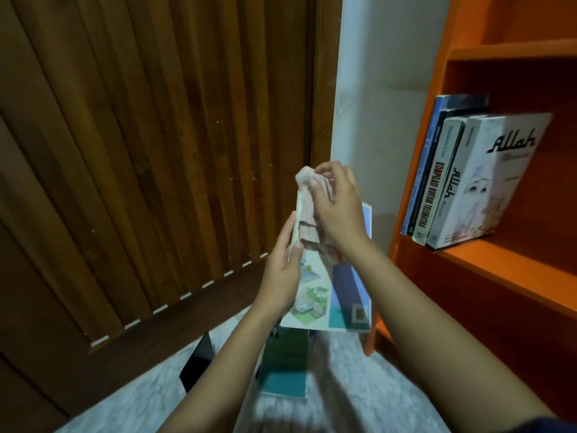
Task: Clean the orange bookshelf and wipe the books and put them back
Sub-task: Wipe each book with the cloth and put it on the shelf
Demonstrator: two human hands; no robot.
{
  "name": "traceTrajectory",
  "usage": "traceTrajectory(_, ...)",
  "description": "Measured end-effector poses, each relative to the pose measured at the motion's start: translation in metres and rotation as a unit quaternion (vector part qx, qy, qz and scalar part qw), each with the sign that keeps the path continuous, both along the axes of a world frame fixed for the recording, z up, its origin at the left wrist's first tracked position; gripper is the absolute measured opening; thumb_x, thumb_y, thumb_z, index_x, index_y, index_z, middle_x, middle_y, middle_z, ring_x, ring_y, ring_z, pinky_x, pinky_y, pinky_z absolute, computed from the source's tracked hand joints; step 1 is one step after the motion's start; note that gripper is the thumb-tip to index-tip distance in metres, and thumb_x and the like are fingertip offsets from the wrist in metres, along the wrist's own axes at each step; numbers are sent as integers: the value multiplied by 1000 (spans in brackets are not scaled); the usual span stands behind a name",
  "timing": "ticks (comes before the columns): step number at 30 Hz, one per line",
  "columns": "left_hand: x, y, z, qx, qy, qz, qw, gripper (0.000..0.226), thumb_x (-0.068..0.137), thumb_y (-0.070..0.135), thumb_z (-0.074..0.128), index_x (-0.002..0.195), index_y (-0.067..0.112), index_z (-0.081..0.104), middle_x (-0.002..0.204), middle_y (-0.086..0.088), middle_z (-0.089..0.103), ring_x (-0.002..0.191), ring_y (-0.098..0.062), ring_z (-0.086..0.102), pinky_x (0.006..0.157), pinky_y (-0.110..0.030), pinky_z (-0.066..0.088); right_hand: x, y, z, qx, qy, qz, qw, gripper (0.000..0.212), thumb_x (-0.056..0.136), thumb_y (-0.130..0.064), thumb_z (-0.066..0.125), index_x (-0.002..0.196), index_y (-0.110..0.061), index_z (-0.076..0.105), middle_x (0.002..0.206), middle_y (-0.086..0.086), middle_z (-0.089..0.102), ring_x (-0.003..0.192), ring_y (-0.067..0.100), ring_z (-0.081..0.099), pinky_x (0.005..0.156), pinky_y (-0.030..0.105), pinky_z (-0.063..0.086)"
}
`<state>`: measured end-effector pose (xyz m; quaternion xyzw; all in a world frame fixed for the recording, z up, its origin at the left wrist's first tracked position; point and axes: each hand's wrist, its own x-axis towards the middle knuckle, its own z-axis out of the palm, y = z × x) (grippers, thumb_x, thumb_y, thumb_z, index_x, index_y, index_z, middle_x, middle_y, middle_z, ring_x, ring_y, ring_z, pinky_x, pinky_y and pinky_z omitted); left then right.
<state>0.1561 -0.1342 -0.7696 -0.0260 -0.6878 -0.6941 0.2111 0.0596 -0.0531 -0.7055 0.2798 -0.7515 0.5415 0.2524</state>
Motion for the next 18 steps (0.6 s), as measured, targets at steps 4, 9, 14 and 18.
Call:
traceTrajectory(4, 12, -12, 10, 84, 26, -27, 996, 44, 99, 13, 39, 131, 44, 35, 127, -9, 60, 100, -23, 67, 72, -33, 59, -25, 28, -19, -71, -135, -84, 985, 9, 93, -16, 50, 100, -19, 55, 96, -3, 55, 81, 11, 54, 58, 10, 39)
traceTrajectory(9, 7, -7, 14, 69, 21, -13, 997, 42, 99, 15, 40, 128, 46, 36, 116, -1, 65, 90, -18, 68, 66, -32, 58, -15, 39, -38, -145, -195, -107, 964, 5, 91, -16, 54, 94, -19, 56, 95, 1, 61, 72, 9, 56, 53, 13, 43)
traceTrajectory(14, -7, 5, 15, 77, 28, 28, 996, 44, 101, 11, 37, 139, 33, 34, 126, 6, 58, 111, -15, 63, 90, -38, 54, 17, 11, -41, -37, 4, 28, 999, 6, 91, -18, 58, 98, -18, 58, 100, -1, 59, 93, 8, 57, 79, 19, 46)
traceTrajectory(18, -4, -7, 15, 129, 45, 67, 988, 43, 100, 14, 40, 138, 33, 34, 123, -2, 61, 98, -16, 68, 69, -31, 59, -5, 41, -65, -44, -72, -59, 995, 4, 90, -12, 57, 92, -16, 59, 96, 2, 58, 88, 13, 54, 72, 13, 43)
